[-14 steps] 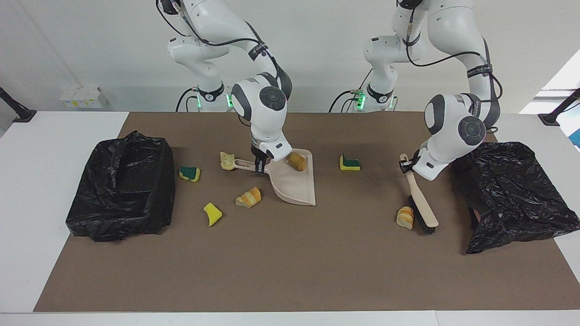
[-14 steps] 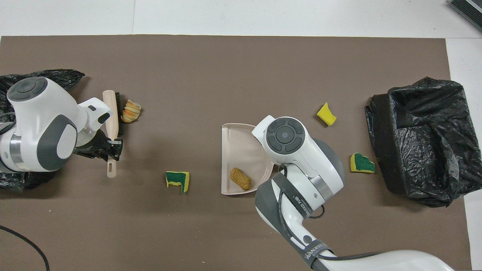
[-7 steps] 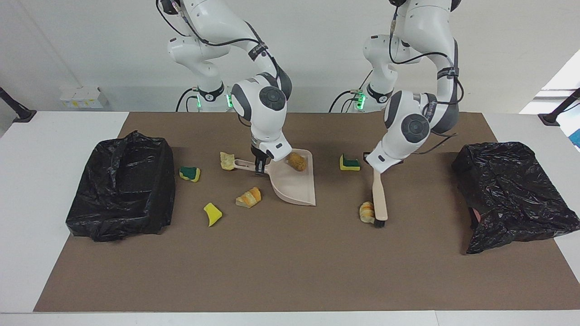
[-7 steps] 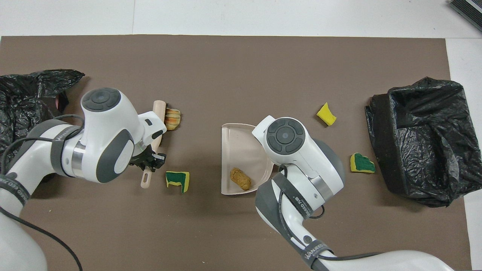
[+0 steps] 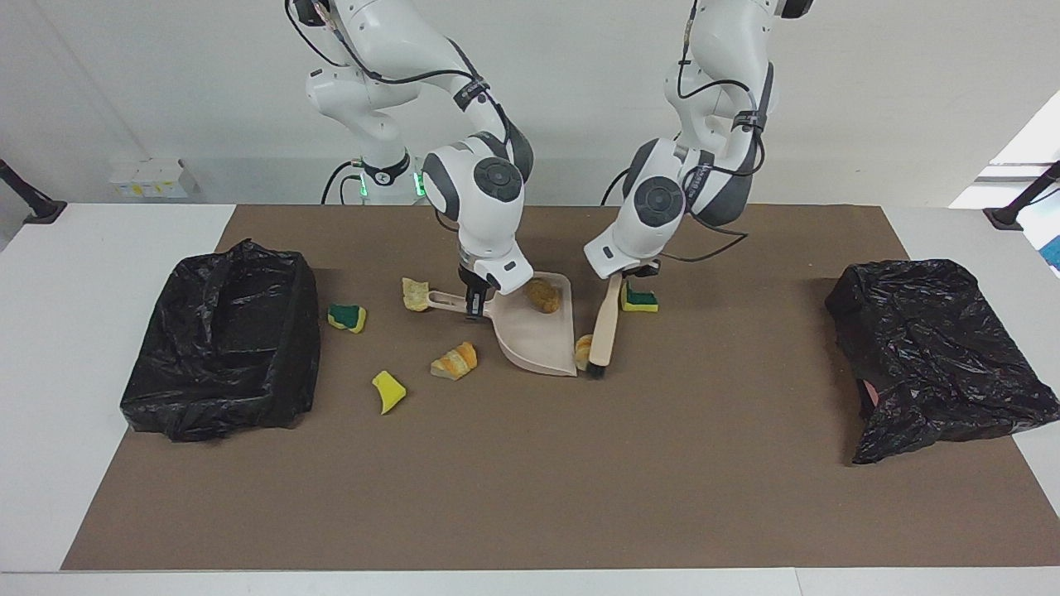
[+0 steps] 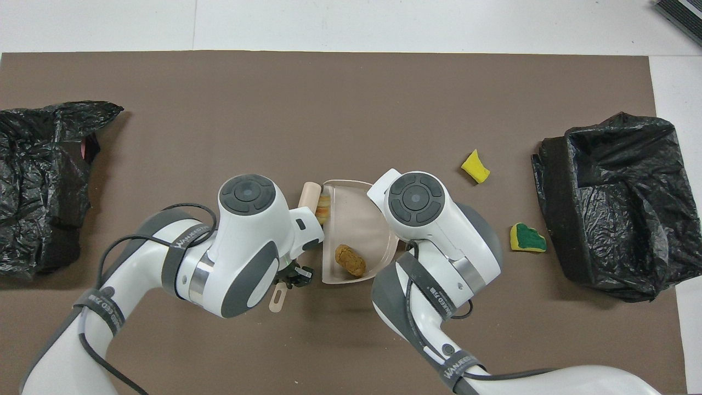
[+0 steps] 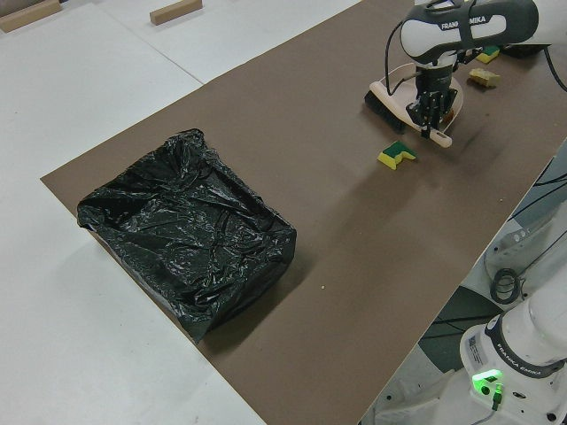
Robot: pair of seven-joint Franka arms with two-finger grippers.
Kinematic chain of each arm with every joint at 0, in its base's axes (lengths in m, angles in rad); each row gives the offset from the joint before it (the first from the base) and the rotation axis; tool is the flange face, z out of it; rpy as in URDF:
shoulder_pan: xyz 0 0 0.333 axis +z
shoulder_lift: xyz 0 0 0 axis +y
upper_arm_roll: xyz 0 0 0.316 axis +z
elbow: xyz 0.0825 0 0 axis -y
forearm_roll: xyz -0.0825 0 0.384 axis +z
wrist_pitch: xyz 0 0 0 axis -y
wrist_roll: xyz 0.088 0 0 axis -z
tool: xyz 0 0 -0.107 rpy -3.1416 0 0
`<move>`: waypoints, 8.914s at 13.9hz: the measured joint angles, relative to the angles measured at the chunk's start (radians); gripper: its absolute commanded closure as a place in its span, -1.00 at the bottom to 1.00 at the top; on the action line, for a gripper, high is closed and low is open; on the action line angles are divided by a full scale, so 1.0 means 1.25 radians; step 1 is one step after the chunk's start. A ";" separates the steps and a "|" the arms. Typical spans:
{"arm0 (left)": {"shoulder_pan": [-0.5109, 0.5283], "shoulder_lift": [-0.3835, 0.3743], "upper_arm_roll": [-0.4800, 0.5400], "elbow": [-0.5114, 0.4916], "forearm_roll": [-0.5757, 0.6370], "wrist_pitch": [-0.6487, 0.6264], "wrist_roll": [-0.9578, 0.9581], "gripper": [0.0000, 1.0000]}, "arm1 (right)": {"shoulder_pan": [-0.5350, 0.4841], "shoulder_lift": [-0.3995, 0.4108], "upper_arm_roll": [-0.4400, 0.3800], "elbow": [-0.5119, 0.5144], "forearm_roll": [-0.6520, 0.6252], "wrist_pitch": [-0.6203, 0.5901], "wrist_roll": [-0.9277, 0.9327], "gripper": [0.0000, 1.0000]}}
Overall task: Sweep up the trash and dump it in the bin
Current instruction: 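Sweep the bread crust and sponge with the brush into the dustpan, then sweep the yellow sponge piece into the dustpan with the brush, then carry the dustpan with the right gripper over the trash bag, then tip the dustpan into the bag while the left gripper releases the brush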
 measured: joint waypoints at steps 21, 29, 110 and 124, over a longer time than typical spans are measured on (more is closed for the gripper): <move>0.071 -0.176 0.018 -0.201 -0.081 -0.065 -0.475 1.00 | 0.000 -0.001 0.000 0.000 0.000 0.002 0.000 1.00; -0.064 -0.135 0.006 -0.176 -0.287 0.154 -0.411 1.00 | 0.000 -0.001 0.000 -0.004 0.000 0.033 -0.043 1.00; 0.366 -0.090 0.039 0.326 0.121 -0.297 0.140 -1.00 | -0.408 -0.198 0.000 0.020 -0.726 -0.173 -0.367 1.00; 0.379 -0.080 0.036 0.355 0.124 -0.313 0.176 -1.00 | -0.356 -0.204 0.011 0.128 -0.546 -0.208 -0.433 1.00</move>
